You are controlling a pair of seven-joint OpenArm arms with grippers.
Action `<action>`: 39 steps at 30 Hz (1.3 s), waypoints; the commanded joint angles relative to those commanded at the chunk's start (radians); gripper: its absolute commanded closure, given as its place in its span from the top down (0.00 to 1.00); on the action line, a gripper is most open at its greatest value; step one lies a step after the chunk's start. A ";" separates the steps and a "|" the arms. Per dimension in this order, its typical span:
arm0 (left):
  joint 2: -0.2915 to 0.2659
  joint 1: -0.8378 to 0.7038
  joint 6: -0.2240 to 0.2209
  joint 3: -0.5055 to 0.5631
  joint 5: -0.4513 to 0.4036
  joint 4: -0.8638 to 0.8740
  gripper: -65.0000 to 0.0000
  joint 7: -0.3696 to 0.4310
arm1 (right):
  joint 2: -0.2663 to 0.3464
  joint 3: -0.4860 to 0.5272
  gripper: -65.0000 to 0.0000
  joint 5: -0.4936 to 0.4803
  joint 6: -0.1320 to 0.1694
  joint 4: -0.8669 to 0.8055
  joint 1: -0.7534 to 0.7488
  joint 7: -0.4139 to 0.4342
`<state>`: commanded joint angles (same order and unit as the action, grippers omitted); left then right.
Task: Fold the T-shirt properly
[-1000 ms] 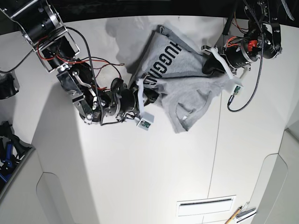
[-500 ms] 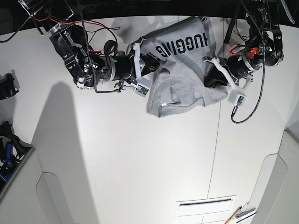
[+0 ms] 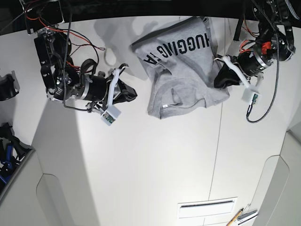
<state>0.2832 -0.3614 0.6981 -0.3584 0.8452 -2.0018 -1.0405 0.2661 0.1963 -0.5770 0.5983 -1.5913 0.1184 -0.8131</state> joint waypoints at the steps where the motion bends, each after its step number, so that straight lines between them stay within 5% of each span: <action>1: 0.000 -0.013 0.000 -0.019 0.011 -0.013 0.00 -0.012 | 0.000 -0.014 0.00 0.000 0.000 0.000 0.000 0.000; 11: -0.001 -0.151 0.000 -0.025 -0.005 0.033 0.00 -0.016 | -0.003 -0.018 0.00 -0.060 0.000 0.003 -0.016 0.001; 19: -0.001 -0.022 0.000 0.076 -0.005 0.250 0.00 -0.010 | -0.003 -0.018 0.00 -0.059 0.000 0.005 -0.017 -0.034; 28: 0.000 0.063 0.000 0.107 -0.019 0.259 0.00 0.015 | -0.002 -0.027 0.00 -0.058 0.000 0.005 -0.016 -0.036; 35: 0.000 0.010 0.000 -0.106 0.051 0.130 0.00 -0.058 | 0.006 -0.213 0.00 -0.064 0.000 -0.003 -0.021 -0.179; 39: 0.000 -0.123 0.000 -0.259 0.141 0.070 0.00 -0.092 | 0.029 -0.319 0.00 -0.218 0.001 -0.043 -0.091 -0.266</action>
<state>0.2832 -0.4847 0.6981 -0.6174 0.9863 -1.9316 -1.1324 0.2947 -0.1223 -0.7952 0.5991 -1.6348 0.0273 -1.0790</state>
